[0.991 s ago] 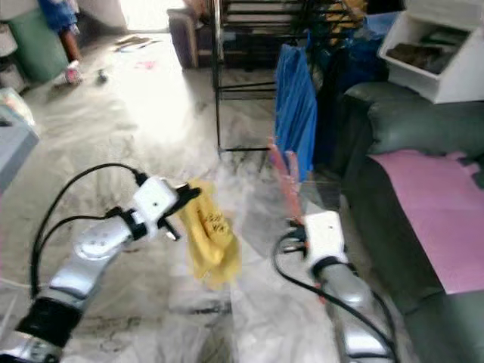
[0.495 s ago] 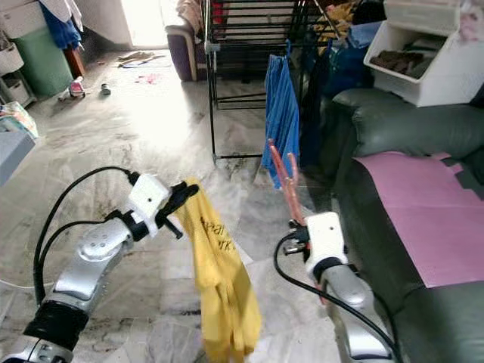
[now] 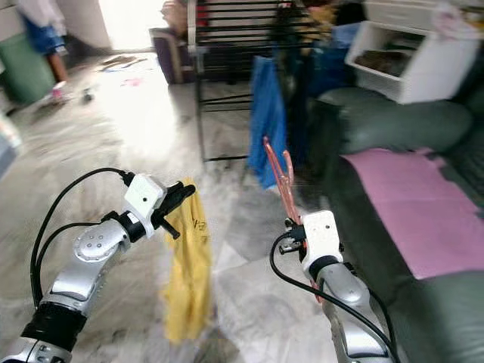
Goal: Hang hanger
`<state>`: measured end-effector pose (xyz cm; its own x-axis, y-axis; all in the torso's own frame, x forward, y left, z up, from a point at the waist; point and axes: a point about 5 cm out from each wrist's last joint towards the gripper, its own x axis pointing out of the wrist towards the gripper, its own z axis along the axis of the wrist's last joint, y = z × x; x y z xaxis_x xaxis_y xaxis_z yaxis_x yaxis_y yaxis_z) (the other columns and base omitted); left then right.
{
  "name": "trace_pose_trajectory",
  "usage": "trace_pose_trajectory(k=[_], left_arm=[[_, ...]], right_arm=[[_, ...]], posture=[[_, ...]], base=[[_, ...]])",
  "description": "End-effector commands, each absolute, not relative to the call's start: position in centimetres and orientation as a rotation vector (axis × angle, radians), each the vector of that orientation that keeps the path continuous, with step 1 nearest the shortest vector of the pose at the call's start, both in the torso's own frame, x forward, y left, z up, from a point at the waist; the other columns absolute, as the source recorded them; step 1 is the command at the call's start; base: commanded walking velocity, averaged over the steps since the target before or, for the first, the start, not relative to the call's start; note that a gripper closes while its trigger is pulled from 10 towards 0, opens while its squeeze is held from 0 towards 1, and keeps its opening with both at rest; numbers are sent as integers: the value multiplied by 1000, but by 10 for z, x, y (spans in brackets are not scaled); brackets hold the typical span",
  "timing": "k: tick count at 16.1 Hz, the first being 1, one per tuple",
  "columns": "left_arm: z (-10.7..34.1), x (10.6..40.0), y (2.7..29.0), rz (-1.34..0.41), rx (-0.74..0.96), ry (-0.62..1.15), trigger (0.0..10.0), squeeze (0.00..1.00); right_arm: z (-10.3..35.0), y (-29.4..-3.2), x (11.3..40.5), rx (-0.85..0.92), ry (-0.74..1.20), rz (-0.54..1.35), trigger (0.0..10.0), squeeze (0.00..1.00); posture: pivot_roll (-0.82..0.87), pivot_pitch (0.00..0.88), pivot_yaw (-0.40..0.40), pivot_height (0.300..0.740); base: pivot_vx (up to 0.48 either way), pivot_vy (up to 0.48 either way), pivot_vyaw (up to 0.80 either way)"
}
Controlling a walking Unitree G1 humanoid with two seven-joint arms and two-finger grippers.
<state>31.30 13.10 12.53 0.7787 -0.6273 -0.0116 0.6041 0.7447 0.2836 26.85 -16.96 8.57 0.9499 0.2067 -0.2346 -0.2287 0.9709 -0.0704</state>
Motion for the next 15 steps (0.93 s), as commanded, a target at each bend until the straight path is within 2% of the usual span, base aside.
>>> trace_pose_trajectory(k=[1,3,9,13,15], left_arm=[[133,314,131,-674,273,-116,10000,0],[132,314,131,-675,271,-113,10000,0],[132,314,130,-681,264,-111,10000,0],[132,314,129,-685,265,-112,10000,0],[132,313,128,-684,262,-113,10000,0]], right_arm=[[91,-171,271,-105,203,218,10000,0],[91,-170,272,-108,202,219,10000,0],[91,-170,271,-106,198,217,10000,0],[92,-170,271,-104,193,214,10000,0],[92,-170,271,-103,190,214,10000,0]], posture=[[-22,17,4,740],[-21,20,4,740],[-24,20,8,740],[-24,21,9,740],[-22,22,10,740]], base=[[247,0,-469],[251,0,-672],[273,333,-735],[261,405,0],[0,201,0]])
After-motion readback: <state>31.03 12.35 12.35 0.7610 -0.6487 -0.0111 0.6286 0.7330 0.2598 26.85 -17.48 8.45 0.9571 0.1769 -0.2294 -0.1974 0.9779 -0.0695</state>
